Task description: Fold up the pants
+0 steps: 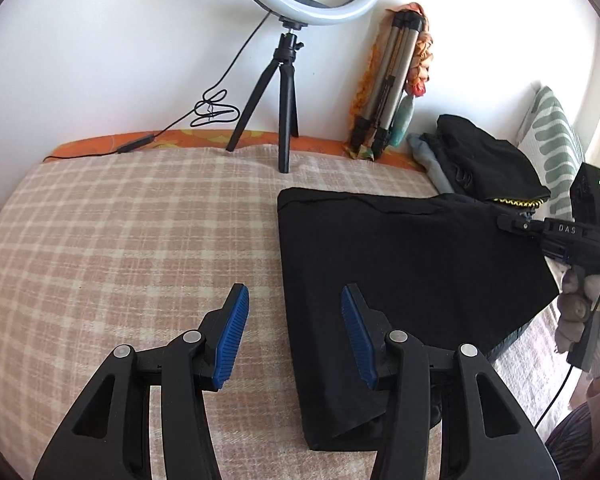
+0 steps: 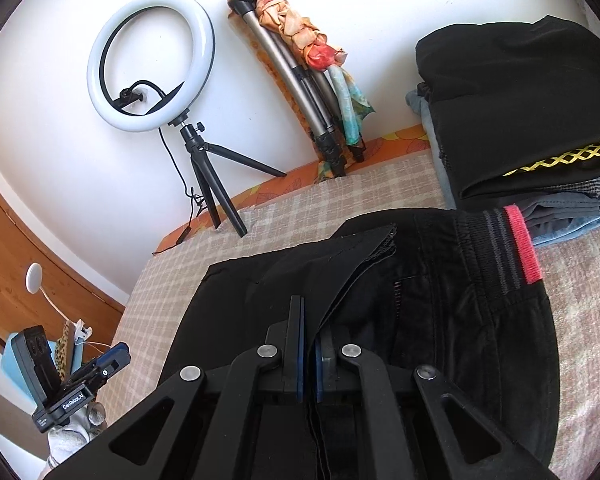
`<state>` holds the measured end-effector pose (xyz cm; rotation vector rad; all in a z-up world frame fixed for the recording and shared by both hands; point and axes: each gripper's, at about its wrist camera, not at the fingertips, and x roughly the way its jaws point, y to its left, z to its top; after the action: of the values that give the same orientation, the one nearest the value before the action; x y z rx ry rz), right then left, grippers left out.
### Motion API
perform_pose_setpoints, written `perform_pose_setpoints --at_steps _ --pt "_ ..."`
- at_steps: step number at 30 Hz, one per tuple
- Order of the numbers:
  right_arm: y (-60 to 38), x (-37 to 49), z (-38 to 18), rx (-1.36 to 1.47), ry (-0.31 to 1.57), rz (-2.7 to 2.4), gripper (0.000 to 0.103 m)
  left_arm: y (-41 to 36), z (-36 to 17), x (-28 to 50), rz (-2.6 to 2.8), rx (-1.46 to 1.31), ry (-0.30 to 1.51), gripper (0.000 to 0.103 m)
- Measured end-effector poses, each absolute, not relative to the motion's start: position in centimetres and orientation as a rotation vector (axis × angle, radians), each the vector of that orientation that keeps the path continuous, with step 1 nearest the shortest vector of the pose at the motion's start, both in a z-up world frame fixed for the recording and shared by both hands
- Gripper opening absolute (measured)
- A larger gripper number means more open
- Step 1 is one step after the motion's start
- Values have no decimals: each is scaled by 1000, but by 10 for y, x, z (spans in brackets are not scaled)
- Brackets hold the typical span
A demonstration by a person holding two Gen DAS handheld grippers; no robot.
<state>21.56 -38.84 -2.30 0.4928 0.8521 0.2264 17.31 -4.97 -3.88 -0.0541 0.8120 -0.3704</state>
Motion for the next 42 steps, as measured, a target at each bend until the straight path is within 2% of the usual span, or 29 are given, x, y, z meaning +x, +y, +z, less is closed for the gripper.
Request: perform_pose_setpoints --at_steps 9,10,11,12,13,20,22,24,26,31,38,40,41,42 --pt "-415 225 -51 507 916 203 4 -104 -74 164 -430 177 872 47" --pt "-418 225 -51 523 916 212 8 -106 -76 163 -431 199 869 47" --pt "-422 226 -51 549 917 221 17 -108 -77 162 -431 211 867 47" --pt "-428 228 -51 590 908 248 41 -108 -79 162 -432 212 869 47" --pt "-435 229 -51 628 885 258 46 -107 -80 162 -432 207 871 47" --pt "-456 254 -75 826 930 300 47 -108 -80 164 -429 201 873 47" --pt "-452 257 -82 813 953 287 41 -109 -81 165 -431 200 874 47" --pt "-448 255 -80 811 923 292 20 -109 -82 166 -433 200 874 47" --pt "-441 249 -64 740 855 294 11 -109 -82 167 -435 198 874 47" --pt "-410 242 -26 316 785 147 5 -105 -80 168 -440 177 881 47" --pt "-406 252 -50 145 892 16 7 -82 -67 166 -398 67 911 47" --pt "-405 247 -39 133 863 -10 27 -76 -64 164 -389 47 916 47" --pt "-404 243 -32 121 842 -33 40 -74 -65 163 -383 34 921 47" --pt "-403 239 -24 112 824 -44 43 -72 -66 163 -380 22 928 47"
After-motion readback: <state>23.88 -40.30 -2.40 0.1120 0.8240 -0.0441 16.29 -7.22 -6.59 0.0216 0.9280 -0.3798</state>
